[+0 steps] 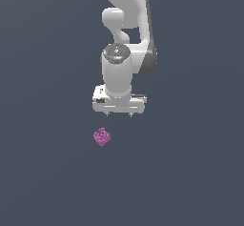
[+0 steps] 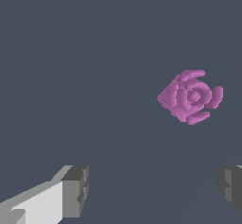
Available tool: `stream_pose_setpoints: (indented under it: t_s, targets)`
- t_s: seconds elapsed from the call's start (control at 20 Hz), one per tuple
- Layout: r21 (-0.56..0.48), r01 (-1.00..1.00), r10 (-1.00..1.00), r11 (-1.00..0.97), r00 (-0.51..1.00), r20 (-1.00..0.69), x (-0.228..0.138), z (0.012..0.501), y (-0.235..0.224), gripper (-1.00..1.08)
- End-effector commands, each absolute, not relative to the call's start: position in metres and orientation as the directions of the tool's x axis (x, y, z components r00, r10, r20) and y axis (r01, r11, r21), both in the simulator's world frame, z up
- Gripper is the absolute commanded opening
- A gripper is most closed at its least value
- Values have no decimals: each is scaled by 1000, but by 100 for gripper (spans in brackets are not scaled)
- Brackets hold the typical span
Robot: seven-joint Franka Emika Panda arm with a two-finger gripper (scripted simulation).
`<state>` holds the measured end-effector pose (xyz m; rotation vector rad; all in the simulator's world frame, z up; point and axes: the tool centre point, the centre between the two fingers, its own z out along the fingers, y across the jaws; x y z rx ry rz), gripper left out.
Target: Pick up the object and move it to a goal position.
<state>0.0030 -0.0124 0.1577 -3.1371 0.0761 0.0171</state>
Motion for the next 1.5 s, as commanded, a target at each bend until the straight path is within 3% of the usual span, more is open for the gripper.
stream_pose_setpoints:
  t_s: [0.0,0.75,1.45]
  targets:
    - [-3,-48,-48,-999,999,-11,3,158,-12,100]
    - [9,-25,-25,-1000,1000,6,10,175,1,100]
    - [-4,-333,-333,-943,943,-1,31,143,-37,100]
